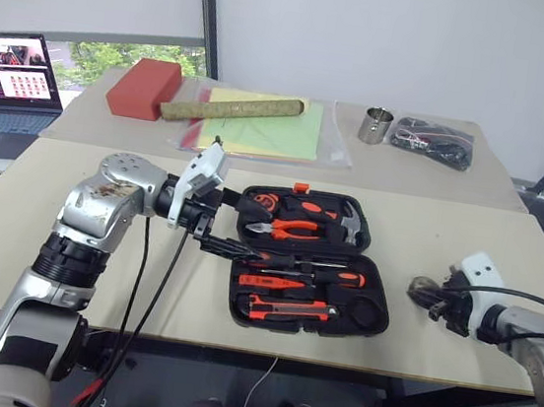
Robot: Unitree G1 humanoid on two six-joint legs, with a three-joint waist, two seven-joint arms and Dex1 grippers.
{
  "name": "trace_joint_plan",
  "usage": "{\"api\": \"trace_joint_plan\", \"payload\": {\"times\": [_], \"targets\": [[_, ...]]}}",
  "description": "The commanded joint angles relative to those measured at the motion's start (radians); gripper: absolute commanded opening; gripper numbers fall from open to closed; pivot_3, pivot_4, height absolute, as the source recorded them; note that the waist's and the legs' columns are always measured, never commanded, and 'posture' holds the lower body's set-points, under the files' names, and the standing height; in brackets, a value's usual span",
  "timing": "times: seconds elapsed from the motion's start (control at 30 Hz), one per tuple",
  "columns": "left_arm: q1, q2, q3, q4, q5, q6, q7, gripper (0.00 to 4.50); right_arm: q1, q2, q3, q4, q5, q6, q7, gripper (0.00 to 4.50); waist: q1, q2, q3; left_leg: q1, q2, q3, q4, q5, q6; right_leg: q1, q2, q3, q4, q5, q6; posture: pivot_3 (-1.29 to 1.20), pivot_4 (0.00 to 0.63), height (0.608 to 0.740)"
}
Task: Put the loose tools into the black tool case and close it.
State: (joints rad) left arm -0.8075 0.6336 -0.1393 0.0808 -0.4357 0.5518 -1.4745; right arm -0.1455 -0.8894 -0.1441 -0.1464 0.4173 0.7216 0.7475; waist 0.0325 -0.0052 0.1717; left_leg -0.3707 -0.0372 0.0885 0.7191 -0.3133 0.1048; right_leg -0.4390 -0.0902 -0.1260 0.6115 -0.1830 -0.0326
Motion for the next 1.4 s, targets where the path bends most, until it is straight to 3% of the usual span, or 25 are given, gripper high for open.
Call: {"api": "trace_joint_plan", "payload": {"times": [0.03,0.23,0.37,0.6,0.87,1.0,1.1,1.17,1.33,1.4], "targets": [[-0.013,0.007,0.007,-0.039,-0.022,0.004,0.0,4.5,-0.024,-0.032,-0.049,-0.095,0.029,0.022,0.022,0.01,-0.003,0.0,0.0,0.0,0.0,0.0,0.0,0.0,0.0,0.0,0.0,0.0,0.0,0.0,0.0,0.0,0.15,0.737],[-0.008,0.015,0.002,-0.048,-0.022,0.009,-0.01,4.5,-0.072,-0.049,-0.095,-0.279,0.163,0.099,0.073,0.01,-0.009,0.0,0.0,0.0,0.0,0.0,0.0,0.0,-0.001,0.0,0.0,0.0,0.0,0.0,0.0,0.0,0.15,0.737],[0.002,0.02,-0.008,-0.05,-0.013,-0.008,-0.021,4.5,-0.024,-0.092,-0.061,-0.384,0.21,0.155,0.116,0.01,-0.006,0.0,0.0,0.0,0.0,0.0,-0.001,-0.001,-0.002,0.0,0.0,0.0,0.0,0.001,-0.002,0.0,0.15,0.737],[0.0,0.016,-0.019,-0.035,-0.004,-0.027,-0.025,4.5,0.112,-0.123,-0.031,-0.465,0.182,0.131,0.134,0.01,0.004,0.0,0.0,0.0,-0.001,0.0,-0.001,-0.001,-0.002,0.0,-0.001,0.0,-0.001,0.001,-0.001,0.0,0.15,0.737],[-0.01,0.0,-0.035,-0.021,-0.003,-0.042,-0.031,4.5,0.106,-0.068,0.086,-0.466,0.115,0.144,0.046,0.01,0.004,0.0,0.0,0.001,0.0,0.0,0.0,-0.003,-0.006,0.0,-0.001,0.0,0.0,-0.001,0.002,0.0,0.15,0.737],[-0.009,0.0,-0.037,-0.023,-0.005,-0.041,-0.04,4.5,0.104,-0.064,0.082,-0.469,0.105,0.147,0.029,1.27,0.004,0.0,0.0,0.001,0.0,0.0,0.0,-0.003,-0.006,0.0,0.0,0.0,0.0,-0.001,0.002,0.0,0.15,0.737],[-0.005,0.003,-0.037,-0.025,-0.004,-0.042,-0.043,4.5,0.115,-0.061,0.007,-0.527,0.198,0.182,0.061,2.11,0.007,0.0,0.0,0.001,0.0,0.0,-0.001,-0.003,-0.006,0.0,0.0,0.0,0.0,-0.001,0.001,0.0,0.15,0.737],[-0.002,0.007,-0.036,-0.024,-0.001,-0.044,-0.043,4.5,0.101,-0.049,-0.049,-0.541,0.272,0.215,0.066,2.9,0.007,0.0,0.0,0.0,0.0,0.0,-0.001,-0.003,-0.005,0.0,0.0,0.0,0.0,-0.001,0.001,0.0,0.15,0.737],[0.026,0.033,-0.006,0.037,0.042,-0.066,0.016,4.5,0.023,-0.058,-0.135,-0.422,0.308,0.23,0.051,2.99,0.005,0.0,0.0,0.001,0.0,0.0,0.0,-0.003,-0.006,0.001,0.0,0.0,0.0,-0.001,0.001,0.0,0.15,0.737],[0.053,0.052,0.004,0.07,0.067,-0.089,0.043,4.5,-0.005,-0.059,-0.139,-0.362,0.289,0.219,0.04,2.47,0.005,0.0,0.0,0.001,0.0,0.0,0.0,-0.003,-0.006,0.001,0.0,0.0,0.0,-0.001,0.002,0.0,0.15,0.737]]}}
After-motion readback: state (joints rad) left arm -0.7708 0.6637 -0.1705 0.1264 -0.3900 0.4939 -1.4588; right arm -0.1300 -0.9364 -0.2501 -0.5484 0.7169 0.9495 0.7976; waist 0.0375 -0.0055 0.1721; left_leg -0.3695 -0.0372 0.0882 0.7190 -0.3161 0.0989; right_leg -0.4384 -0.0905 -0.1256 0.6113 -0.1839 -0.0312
